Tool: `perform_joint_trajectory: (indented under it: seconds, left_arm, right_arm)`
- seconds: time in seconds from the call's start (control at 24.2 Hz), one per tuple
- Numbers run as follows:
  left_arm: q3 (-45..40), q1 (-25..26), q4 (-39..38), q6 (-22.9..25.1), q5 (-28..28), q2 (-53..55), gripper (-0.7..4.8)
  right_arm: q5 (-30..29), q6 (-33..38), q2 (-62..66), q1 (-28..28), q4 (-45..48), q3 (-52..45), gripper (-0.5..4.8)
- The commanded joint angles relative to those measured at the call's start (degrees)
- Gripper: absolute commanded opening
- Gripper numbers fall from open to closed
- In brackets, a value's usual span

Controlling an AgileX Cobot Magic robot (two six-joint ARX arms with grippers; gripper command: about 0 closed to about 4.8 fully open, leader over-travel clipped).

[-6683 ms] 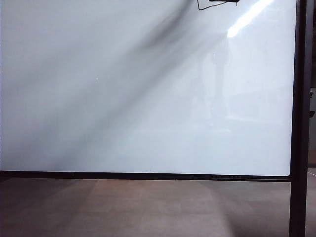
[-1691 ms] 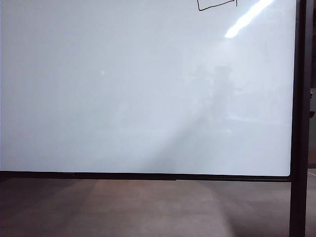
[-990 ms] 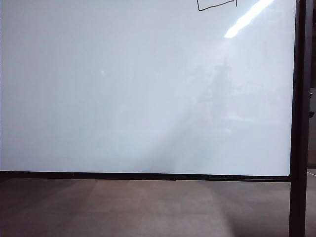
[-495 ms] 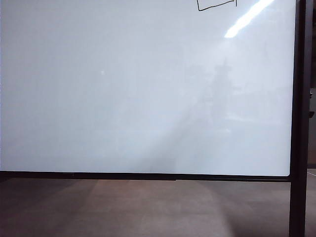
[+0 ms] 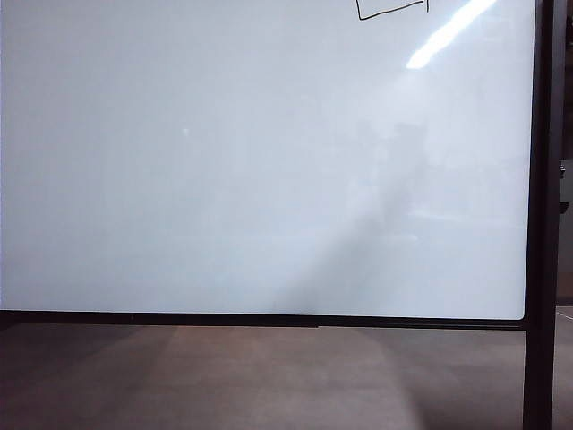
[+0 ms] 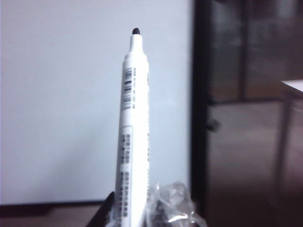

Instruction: Reach to the right to find the marker pen, pick it up, and write the number 8 on the whiteboard.

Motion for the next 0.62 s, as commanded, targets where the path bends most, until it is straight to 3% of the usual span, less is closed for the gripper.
perform_joint_trajectory:
  seconds: [0.04, 0.29, 0.62]
  left_arm:
    - [0.2, 0.0, 0.7, 0.0, 0.1, 0.0, -0.05]
    - [0.2, 0.0, 0.7, 0.0, 0.1, 0.0, -0.05]
    - [0.2, 0.0, 0.7, 0.0, 0.1, 0.0, -0.05]
  right_arm:
    - [-3.5, 0.1, 0.0, -5.8, -1.6, -0.1, -0.04]
    - [-3.5, -0.2, 0.0, -11.3, -3.8, -0.1, -0.05]
    - [-4.6, -0.2, 0.0, -11.5, -5.8, -0.1, -0.05]
